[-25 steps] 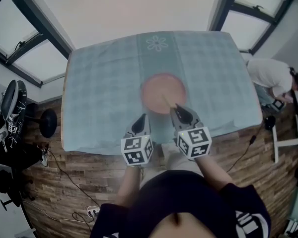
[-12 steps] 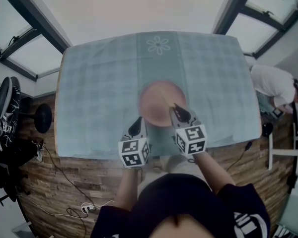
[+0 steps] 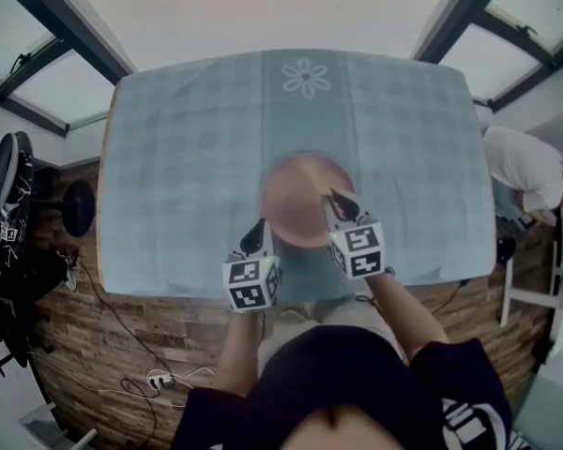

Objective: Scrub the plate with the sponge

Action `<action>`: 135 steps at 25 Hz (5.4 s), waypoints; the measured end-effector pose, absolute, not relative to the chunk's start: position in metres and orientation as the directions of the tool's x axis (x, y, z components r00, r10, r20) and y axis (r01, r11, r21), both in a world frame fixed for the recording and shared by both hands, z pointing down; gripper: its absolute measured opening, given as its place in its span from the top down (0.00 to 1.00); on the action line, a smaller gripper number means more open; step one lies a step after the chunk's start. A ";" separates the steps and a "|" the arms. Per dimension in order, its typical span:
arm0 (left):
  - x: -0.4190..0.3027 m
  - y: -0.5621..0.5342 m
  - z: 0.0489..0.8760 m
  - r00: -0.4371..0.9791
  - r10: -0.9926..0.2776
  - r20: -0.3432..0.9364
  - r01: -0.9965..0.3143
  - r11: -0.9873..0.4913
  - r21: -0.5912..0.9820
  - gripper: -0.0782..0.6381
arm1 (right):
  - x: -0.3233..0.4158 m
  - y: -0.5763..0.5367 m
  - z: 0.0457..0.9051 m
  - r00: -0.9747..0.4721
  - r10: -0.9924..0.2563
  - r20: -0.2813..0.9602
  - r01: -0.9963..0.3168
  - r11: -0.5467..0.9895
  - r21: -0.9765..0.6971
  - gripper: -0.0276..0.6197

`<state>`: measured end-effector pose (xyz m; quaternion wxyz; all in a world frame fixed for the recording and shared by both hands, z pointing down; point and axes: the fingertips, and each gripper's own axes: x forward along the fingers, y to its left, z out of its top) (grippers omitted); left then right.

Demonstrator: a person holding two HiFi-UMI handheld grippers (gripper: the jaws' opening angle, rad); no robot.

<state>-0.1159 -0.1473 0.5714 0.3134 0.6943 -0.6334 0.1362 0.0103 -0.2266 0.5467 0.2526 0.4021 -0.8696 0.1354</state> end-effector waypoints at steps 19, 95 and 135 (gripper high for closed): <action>-0.130 -0.191 0.627 0.104 -0.745 0.659 -0.976 0.052 0.213 0.88 | -0.028 -0.274 0.615 -0.468 -0.525 0.711 -0.507 0.819 0.270 0.89; -0.105 -0.166 0.661 0.298 -0.662 0.688 -0.945 -0.103 0.310 0.88 | -0.018 -0.139 0.628 -0.423 -0.239 0.874 -0.342 0.935 0.091 0.89; -0.108 -0.174 0.660 0.300 -0.662 0.687 -0.936 -0.065 0.346 0.88 | 0.005 -0.230 0.676 -0.229 -0.278 0.933 -0.254 0.942 0.219 0.89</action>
